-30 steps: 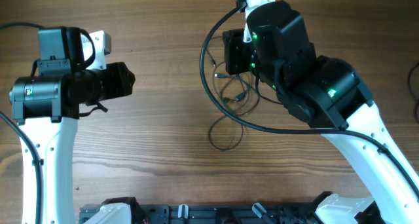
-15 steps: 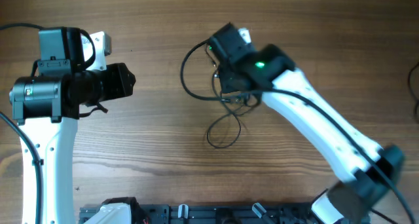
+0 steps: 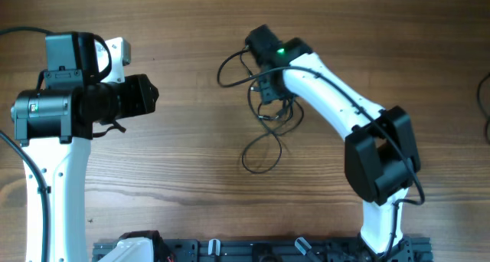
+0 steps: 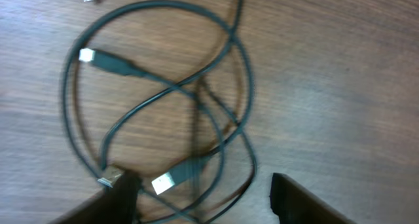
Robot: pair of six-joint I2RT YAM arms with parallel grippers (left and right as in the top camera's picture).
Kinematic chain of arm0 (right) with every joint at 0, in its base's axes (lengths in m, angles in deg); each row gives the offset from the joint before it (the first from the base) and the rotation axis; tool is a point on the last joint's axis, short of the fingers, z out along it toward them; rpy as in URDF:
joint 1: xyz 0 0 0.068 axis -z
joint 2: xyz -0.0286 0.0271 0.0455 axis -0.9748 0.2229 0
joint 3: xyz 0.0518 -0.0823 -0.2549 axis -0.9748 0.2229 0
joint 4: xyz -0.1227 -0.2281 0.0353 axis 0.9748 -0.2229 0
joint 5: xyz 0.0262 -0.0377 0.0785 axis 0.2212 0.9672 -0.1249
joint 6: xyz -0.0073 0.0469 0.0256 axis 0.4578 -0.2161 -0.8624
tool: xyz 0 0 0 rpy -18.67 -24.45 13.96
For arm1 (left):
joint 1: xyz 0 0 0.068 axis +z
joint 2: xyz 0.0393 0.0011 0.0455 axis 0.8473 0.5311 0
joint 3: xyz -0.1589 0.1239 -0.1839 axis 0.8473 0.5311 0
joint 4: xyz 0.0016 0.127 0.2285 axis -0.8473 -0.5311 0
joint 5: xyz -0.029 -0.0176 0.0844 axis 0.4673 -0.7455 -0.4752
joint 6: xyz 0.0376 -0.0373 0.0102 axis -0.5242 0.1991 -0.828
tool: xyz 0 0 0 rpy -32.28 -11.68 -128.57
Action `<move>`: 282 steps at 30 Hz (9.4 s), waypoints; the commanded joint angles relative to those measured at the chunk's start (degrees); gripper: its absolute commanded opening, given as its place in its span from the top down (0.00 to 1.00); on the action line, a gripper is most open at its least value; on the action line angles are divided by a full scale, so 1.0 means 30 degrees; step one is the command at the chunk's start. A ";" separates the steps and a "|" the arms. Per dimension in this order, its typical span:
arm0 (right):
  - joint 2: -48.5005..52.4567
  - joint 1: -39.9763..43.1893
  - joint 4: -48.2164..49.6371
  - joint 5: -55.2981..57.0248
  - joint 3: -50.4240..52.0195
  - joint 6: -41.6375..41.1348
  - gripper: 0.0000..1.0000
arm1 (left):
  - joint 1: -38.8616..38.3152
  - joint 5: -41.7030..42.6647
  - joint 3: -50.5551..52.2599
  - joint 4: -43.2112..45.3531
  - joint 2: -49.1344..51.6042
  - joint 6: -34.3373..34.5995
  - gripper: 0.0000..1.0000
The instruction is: Untangle cables
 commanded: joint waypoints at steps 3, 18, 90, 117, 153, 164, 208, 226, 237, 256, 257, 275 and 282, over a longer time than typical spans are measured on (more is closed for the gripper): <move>0.0401 0.1501 -0.0401 -0.3665 0.0029 0.0954 0.96 | 0.0117 -0.0051 -0.0248 0.0015 -0.0299 -0.0313 0.49; -0.6513 0.1719 -0.3366 -0.9420 -0.6980 0.1297 0.96 | 0.0117 -0.0036 -0.0240 0.0058 -0.0277 -0.0299 0.51; -0.7519 2.2826 0.8269 -0.4335 -0.8874 -0.1173 0.96 | -0.9391 0.3497 0.5362 0.2484 0.2055 -0.5107 0.57; 0.0444 2.4953 -0.2353 -0.8160 -0.3169 -0.3825 0.00 | -0.9391 0.3927 0.5362 0.2521 0.2055 -0.5100 0.56; 0.1887 1.6779 0.5209 -0.3162 0.3577 0.3708 0.96 | -0.9391 0.3934 0.5362 0.2936 0.2047 -0.4736 0.57; 0.2310 2.1114 0.7657 -0.3002 0.4284 0.2076 0.96 | -0.9391 0.3927 0.5362 0.2878 0.2055 -0.4736 0.57; 0.3169 1.7486 0.1027 -1.7143 0.4277 0.4014 0.45 | -0.9362 0.1610 0.5362 0.7672 0.2047 -0.3497 0.00; 0.3169 0.5479 -0.0029 -0.8706 0.4095 0.5574 0.48 | -0.6739 -0.3752 0.5362 0.7147 0.2047 0.0969 0.00; -0.4000 0.5246 -0.0291 -0.9216 0.3308 0.3723 0.41 | -0.0627 -0.3759 0.5399 0.6579 0.2463 0.0087 0.00; -0.6572 -0.5574 0.1290 -0.9930 0.4335 1.0448 0.00 | 0.0423 -0.3752 0.5399 0.8131 0.3191 -0.0772 0.00; -0.6572 -0.5850 0.1115 -0.9930 0.4335 1.1897 0.00 | 0.0423 -0.3752 0.5399 0.8094 0.3191 -0.0758 0.00; -0.4707 -0.5260 0.1180 -1.1089 0.5814 2.1799 0.00 | 0.0423 -0.3096 0.5406 0.7526 0.3191 -0.0750 0.00; -0.3184 -0.4991 0.1632 -1.1089 0.5814 2.1806 0.50 | 0.0423 -0.3096 0.5406 0.7497 0.3191 -0.0750 0.00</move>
